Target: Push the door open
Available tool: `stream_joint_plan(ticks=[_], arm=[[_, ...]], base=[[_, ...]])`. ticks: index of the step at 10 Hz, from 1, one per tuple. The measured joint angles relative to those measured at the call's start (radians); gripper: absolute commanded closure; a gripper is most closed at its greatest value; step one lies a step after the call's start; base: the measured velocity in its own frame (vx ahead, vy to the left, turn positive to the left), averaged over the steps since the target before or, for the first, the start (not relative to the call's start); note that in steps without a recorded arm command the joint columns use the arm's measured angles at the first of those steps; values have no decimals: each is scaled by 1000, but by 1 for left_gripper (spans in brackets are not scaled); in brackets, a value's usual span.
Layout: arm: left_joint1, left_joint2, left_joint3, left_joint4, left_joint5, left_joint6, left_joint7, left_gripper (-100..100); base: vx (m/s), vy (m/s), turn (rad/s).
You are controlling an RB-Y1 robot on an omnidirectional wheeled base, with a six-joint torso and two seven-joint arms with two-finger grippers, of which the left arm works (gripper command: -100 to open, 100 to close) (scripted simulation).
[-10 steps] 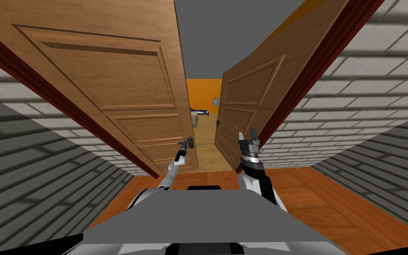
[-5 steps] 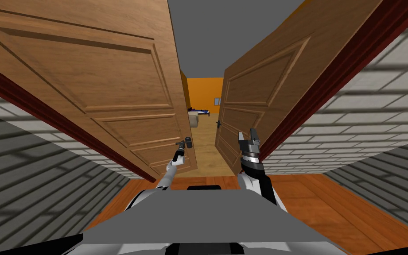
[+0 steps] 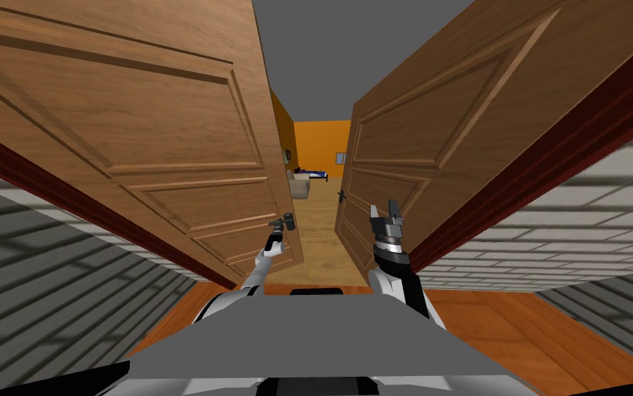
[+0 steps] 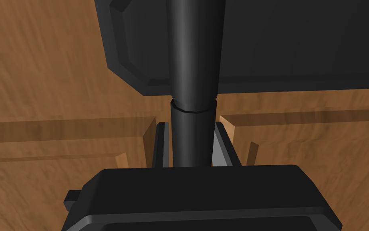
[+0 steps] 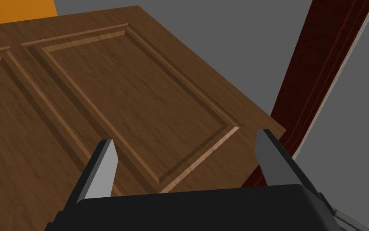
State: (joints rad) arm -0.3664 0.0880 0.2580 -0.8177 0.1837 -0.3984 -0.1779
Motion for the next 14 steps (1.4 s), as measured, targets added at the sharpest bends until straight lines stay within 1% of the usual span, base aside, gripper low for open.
stream_joint_plan(ticks=[1, 2, 3, 4, 5, 6, 7, 8, 9, 11, 12, 13, 14], arm=[[-1, 12, 4, 5, 3, -8, 5, 100], [8, 9, 7, -18, 3, -2, 3, 100], [16, 8, 15, -25, 5, 5, 1, 100], [25, 11, 24, -35, 9, 16, 0, 100], [21, 11, 38, -27, 12, 16, -5, 100], [26, 13, 50, -30, 15, 18, -9, 100], [24, 12, 66, -27, 18, 16, -16, 100], [27, 15, 76, -32, 21, 15, -18, 100], [23, 23, 84, -22, 24, 10, -17, 100], [24, 25, 107, -22, 29, 8, -23, 100], [33, 21, 119, -41, 32, 18, -29, 100], [32, 24, 128, -39, 34, 20, -31, 100], [31, 29, 137, -31, 37, 14, -31, 100]], base=[[48, 4, -10], [130, -43, 46], [162, -112, 59], [172, -121, 131], [197, -106, 86], [191, -85, 77], [180, -88, 74], [184, -90, 75], [185, -87, 79], [175, -72, 70], [172, -78, 65], [162, -88, 68], [70, -35, 48]])
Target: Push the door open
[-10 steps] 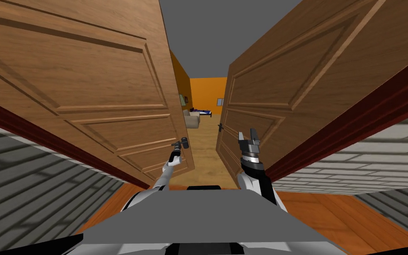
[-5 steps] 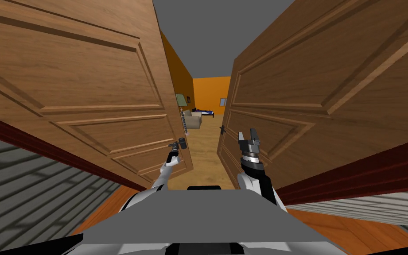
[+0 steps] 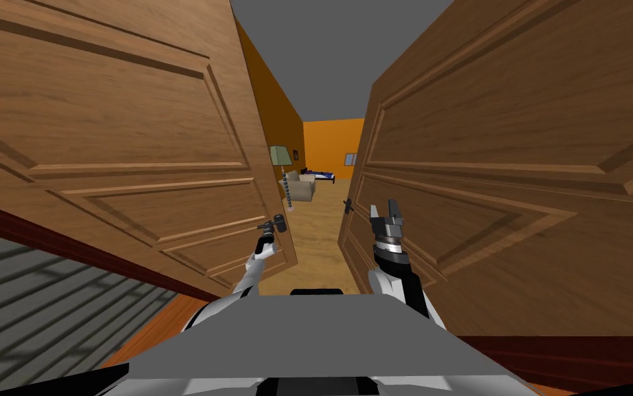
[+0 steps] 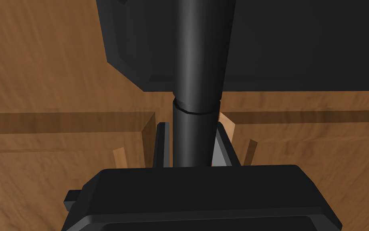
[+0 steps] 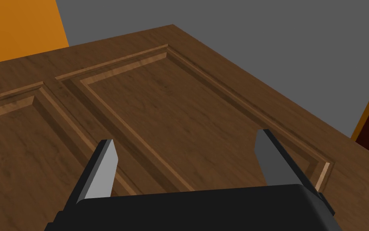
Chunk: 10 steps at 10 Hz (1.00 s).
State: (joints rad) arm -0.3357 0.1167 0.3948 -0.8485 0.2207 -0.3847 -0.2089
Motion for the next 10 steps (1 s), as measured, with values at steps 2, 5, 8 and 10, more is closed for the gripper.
stream_joint_plan(ticks=[2, 5, 8, 10], arm=[[-3, 6, 14, 11, 12, -6, -7, 100], [13, 3, 40, -3, 41, -6, -37, 100], [26, -1, 70, -24, 72, -10, -72, 100], [42, -5, 95, -52, 95, -5, -98, 100]], base=[[148, -7, -10], [149, 24, -19], [155, 18, -17], [167, 1, -9]])
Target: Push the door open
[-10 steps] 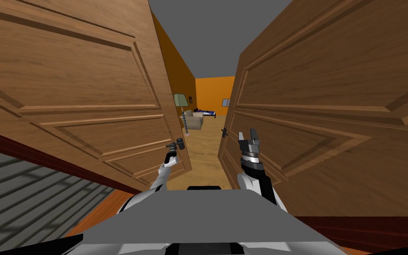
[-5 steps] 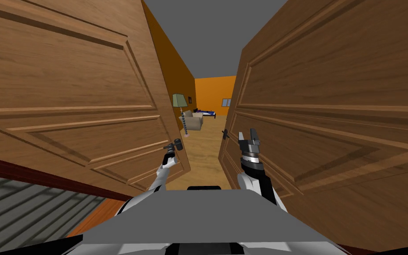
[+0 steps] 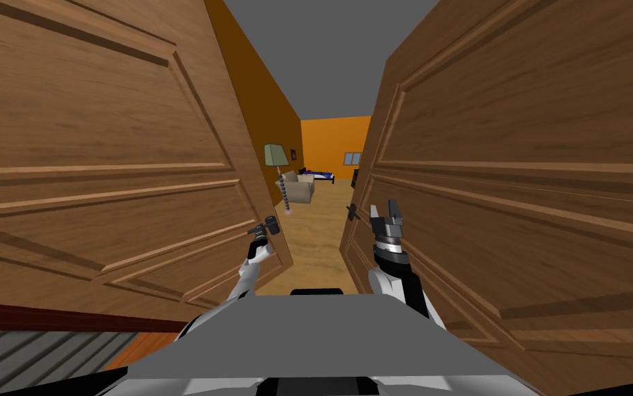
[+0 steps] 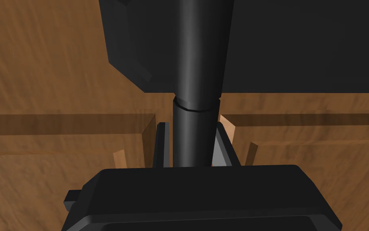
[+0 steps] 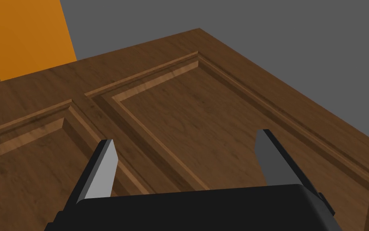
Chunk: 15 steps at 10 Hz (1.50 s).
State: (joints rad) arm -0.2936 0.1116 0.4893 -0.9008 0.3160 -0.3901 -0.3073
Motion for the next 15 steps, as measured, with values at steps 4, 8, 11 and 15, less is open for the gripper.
stream_joint_plan(ticks=[4, 8, 11, 15], arm=[[22, -10, 67, -37, 62, 5, -75, 100], [38, -16, 130, -74, 119, 2, -144, 100], [51, -7, 168, -77, 161, -3, -180, 100], [71, -17, 203, -109, 194, -1, -219, 100]], base=[[206, 24, -23], [164, 13, -14], [139, 15, -4], [120, 5, -15]])
